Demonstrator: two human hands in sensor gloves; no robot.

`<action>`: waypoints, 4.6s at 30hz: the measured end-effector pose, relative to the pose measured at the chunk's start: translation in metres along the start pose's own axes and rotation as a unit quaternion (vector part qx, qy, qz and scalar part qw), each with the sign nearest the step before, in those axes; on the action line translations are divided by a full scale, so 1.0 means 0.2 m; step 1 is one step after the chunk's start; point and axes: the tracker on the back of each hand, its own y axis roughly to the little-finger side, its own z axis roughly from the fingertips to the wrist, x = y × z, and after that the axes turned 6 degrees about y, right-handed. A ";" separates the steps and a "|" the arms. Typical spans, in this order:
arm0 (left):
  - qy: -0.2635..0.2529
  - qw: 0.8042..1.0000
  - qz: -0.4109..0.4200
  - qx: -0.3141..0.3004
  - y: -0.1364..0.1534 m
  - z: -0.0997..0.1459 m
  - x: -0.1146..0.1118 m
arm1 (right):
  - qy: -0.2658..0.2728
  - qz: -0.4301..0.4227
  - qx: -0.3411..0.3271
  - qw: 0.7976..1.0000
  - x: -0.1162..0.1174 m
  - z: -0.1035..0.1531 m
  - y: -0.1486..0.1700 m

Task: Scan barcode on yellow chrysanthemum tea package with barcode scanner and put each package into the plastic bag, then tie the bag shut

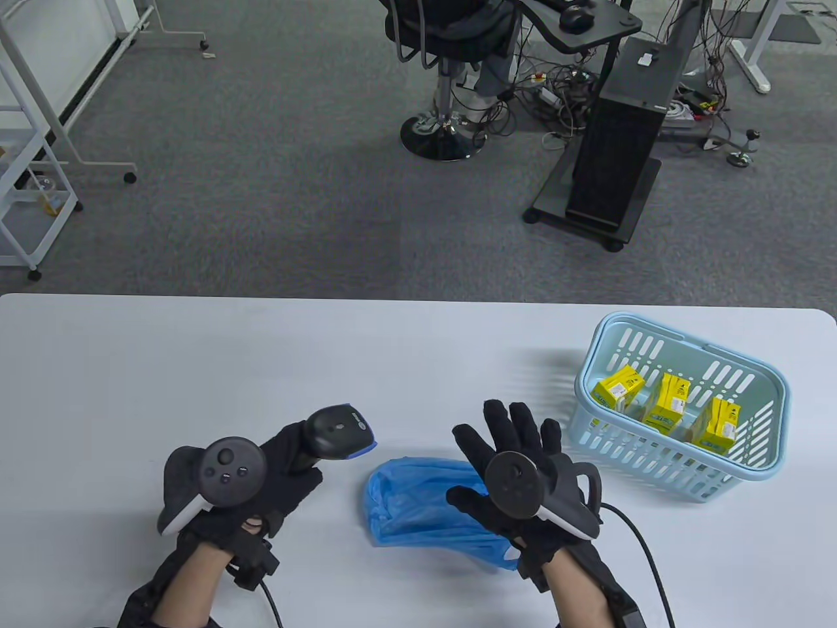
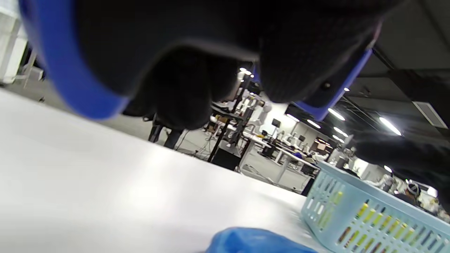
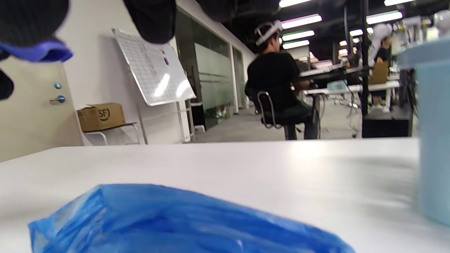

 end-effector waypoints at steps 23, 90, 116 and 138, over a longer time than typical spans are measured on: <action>-0.083 0.991 0.041 -0.099 -0.26 0.10 0.21 | 0.047 0.050 0.118 0.991 -0.49 -0.09 0.40; -0.054 0.981 -0.059 -0.174 -0.52 0.20 0.23 | -0.126 0.141 0.221 0.957 -0.79 -0.42 0.82; 0.026 0.984 -0.111 -0.136 -0.44 -0.07 -0.12 | 0.075 -0.168 0.058 0.981 -0.27 0.03 0.37; 0.069 0.983 -0.104 -0.134 -0.45 -0.16 -0.32 | 0.075 -0.197 0.082 0.974 -0.17 0.03 0.43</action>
